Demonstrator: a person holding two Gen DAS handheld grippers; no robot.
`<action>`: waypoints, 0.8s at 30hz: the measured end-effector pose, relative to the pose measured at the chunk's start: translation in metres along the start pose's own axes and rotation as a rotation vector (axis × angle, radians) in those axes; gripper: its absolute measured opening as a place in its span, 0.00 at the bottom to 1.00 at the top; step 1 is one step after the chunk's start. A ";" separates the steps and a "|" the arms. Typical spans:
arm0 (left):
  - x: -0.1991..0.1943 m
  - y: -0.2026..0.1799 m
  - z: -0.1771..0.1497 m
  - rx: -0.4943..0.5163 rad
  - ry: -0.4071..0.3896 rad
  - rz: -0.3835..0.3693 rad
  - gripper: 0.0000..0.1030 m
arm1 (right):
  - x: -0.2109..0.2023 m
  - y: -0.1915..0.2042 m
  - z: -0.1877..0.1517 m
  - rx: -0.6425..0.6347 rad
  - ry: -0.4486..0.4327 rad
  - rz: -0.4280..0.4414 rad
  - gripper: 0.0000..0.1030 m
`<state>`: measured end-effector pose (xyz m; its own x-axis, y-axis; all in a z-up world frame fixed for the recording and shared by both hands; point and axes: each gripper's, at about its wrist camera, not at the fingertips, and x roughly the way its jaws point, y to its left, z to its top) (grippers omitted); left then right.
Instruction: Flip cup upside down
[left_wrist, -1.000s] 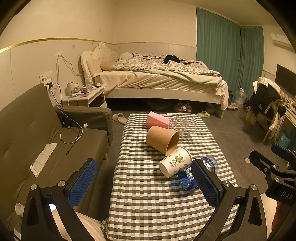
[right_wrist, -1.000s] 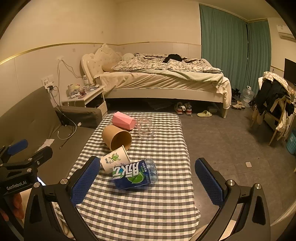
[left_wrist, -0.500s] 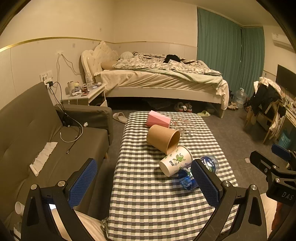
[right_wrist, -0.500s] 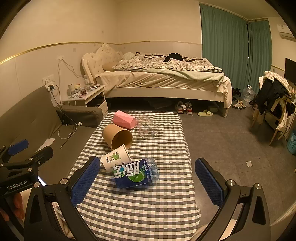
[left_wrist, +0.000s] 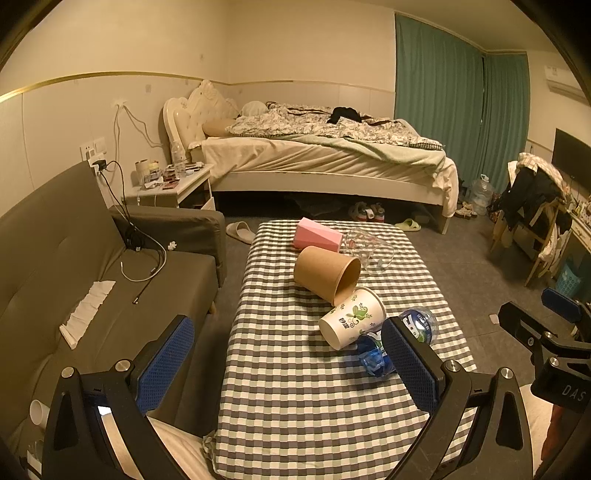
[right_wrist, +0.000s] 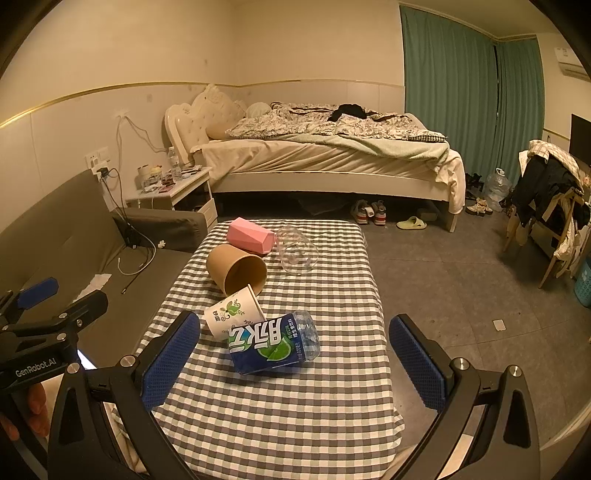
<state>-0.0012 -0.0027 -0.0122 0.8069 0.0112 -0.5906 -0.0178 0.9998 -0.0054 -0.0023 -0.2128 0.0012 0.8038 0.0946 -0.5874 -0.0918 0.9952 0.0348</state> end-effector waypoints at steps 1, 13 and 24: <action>0.000 0.000 0.000 -0.001 0.000 0.000 1.00 | 0.000 0.000 0.000 0.000 0.000 0.001 1.00; 0.001 0.003 -0.005 -0.004 0.005 -0.001 1.00 | 0.003 -0.002 0.000 0.005 0.005 0.011 1.00; 0.016 0.007 0.007 -0.020 0.038 0.004 1.00 | 0.010 -0.002 0.006 -0.004 0.021 0.024 1.00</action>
<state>0.0158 0.0048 -0.0161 0.7840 0.0147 -0.6206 -0.0335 0.9993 -0.0187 0.0099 -0.2132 0.0000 0.7886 0.1175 -0.6036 -0.1130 0.9926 0.0455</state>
